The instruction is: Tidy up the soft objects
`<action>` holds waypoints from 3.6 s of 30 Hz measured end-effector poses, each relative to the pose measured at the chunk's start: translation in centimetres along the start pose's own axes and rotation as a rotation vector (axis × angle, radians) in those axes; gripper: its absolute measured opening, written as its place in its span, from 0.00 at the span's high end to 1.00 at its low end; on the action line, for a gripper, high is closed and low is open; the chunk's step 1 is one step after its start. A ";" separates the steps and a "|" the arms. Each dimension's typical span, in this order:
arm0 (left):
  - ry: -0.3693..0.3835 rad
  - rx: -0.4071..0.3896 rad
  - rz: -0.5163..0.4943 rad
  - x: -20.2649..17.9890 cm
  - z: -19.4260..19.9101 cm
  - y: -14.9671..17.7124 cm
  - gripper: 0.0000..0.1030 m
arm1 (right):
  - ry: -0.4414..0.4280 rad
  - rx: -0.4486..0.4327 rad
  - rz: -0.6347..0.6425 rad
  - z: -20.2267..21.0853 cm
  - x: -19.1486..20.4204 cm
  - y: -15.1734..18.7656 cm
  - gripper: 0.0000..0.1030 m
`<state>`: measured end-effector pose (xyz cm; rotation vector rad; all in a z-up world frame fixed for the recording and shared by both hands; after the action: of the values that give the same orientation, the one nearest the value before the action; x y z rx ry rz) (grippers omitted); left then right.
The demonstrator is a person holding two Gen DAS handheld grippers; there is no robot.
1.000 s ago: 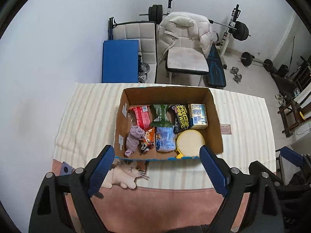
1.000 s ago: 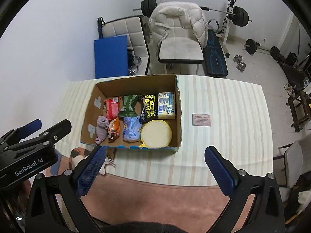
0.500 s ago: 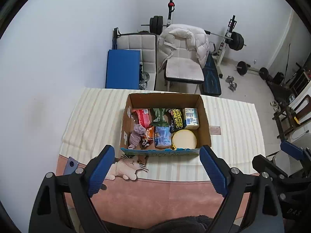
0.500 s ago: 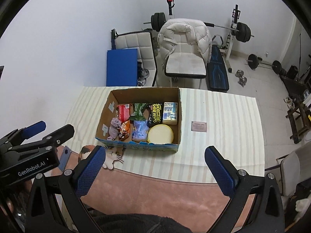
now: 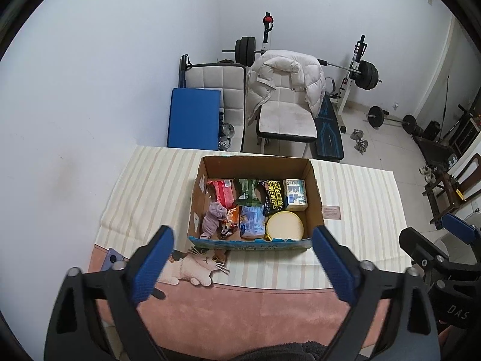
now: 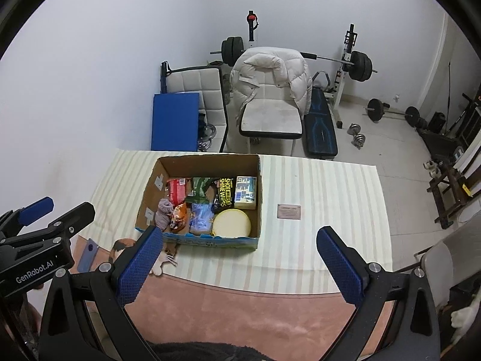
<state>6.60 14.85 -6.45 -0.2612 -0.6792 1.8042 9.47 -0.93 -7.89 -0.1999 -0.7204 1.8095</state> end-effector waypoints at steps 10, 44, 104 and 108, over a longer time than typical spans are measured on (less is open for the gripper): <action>-0.015 -0.002 -0.015 -1.0 -0.6 0.3 0.01 | 0.048 -0.008 0.007 0.0 -0.8 0.2 0.00; -0.013 -0.045 0.014 0.0 0.7 0.3 0.00 | 0.079 -0.040 0.010 2.2 -1.3 0.1 0.00; 0.002 -0.039 -0.004 -0.4 0.4 0.3 0.00 | 0.108 -0.058 0.000 2.4 -1.4 0.5 0.00; 0.002 -0.039 0.001 -0.4 0.3 0.3 0.00 | 0.109 -0.058 -0.004 2.3 -1.4 0.6 0.00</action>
<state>6.33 14.29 -6.46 -0.2897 -0.7128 1.7932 8.40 -3.21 -6.70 -0.3330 -0.6954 1.7610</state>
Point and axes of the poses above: each gripper's, at about its wrist camera, not at the fingertips, and z roughly against the way its jaws point, x to its left, y to its underside, the point moved 6 cm from there along -z, roughly the way its jaws point, and after that the axes turned 11 degrees about -y, right-handed, at the moved point
